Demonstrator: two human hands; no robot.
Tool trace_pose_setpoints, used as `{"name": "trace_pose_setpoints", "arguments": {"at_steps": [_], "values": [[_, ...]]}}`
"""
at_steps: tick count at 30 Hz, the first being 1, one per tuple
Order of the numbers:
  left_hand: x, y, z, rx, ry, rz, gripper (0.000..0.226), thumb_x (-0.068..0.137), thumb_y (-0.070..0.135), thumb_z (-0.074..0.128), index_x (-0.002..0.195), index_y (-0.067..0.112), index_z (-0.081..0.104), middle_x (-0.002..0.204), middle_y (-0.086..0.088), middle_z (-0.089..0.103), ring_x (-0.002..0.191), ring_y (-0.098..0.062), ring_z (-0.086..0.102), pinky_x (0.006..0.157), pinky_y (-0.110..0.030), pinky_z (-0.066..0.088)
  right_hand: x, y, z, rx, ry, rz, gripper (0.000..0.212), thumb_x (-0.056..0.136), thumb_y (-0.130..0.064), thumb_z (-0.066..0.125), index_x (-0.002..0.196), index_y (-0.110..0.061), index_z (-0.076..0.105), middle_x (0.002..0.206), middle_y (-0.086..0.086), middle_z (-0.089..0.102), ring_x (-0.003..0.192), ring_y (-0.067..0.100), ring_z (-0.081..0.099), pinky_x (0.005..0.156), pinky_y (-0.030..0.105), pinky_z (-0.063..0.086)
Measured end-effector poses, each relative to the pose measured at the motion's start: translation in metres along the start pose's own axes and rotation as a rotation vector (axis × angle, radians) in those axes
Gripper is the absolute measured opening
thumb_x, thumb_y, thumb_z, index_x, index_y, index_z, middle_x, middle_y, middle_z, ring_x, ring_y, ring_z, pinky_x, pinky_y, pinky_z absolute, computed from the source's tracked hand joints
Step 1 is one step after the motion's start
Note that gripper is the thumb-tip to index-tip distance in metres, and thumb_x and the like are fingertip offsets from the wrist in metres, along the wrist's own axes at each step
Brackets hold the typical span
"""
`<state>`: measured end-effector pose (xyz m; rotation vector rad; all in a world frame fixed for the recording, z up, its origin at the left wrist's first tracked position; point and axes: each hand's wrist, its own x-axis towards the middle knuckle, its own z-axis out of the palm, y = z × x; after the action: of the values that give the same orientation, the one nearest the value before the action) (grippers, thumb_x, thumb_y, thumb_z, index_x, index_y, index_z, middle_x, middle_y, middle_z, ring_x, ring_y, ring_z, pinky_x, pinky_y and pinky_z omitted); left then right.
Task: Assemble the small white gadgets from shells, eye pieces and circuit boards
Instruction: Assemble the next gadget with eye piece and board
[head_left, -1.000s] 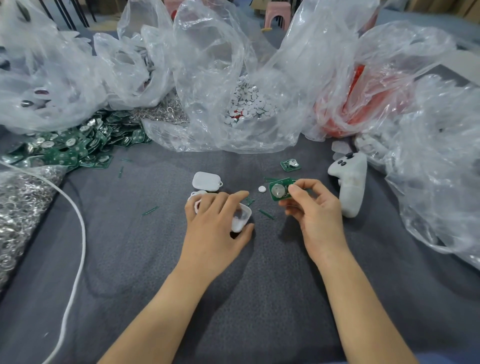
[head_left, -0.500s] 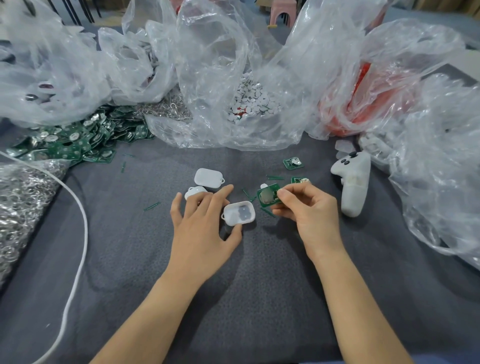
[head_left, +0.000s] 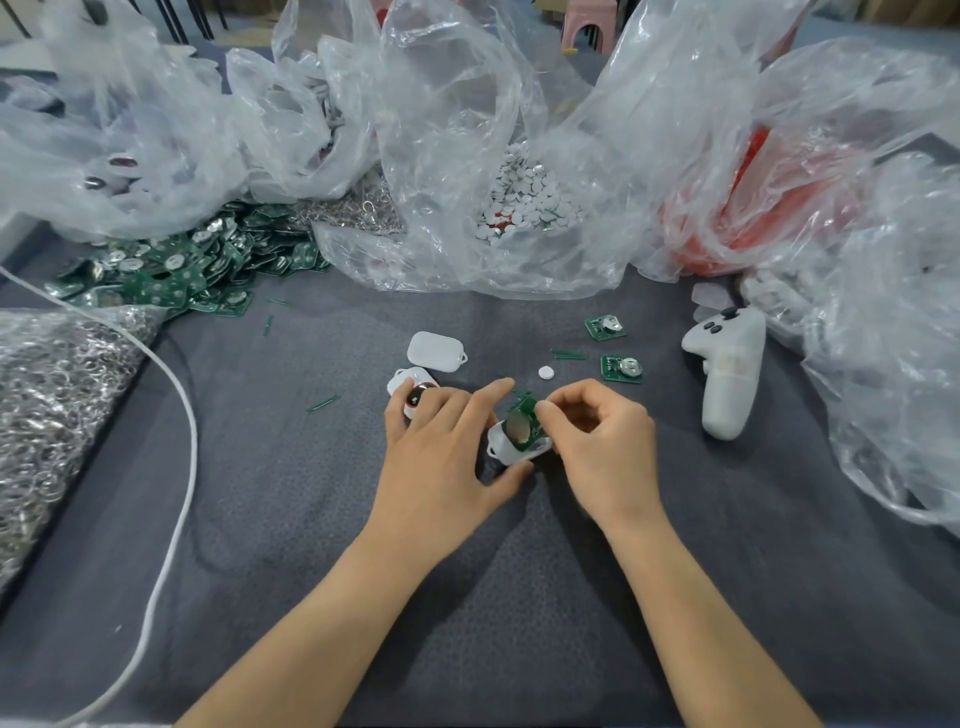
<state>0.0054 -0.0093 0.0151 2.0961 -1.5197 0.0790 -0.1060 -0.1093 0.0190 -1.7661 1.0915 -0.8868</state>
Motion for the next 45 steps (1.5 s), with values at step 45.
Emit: {"name": "trace_pose_setpoints", "arguments": {"at_steps": [45], "values": [[0.0011,-0.0016,0.0028,-0.016,0.011,-0.020,0.070,0.071,0.053,0.073,0.132,0.023,0.053,0.090,0.012,0.060,0.102,-0.017,0.055,0.108,-0.039,0.025,-0.0048,0.0020,0.0020,-0.162,-0.074,-0.222,0.011,0.082,-0.007,0.069,0.085,-0.017,0.067,0.083,-0.008,0.063,0.067,0.006,0.057,0.067,0.022,0.047]]}}
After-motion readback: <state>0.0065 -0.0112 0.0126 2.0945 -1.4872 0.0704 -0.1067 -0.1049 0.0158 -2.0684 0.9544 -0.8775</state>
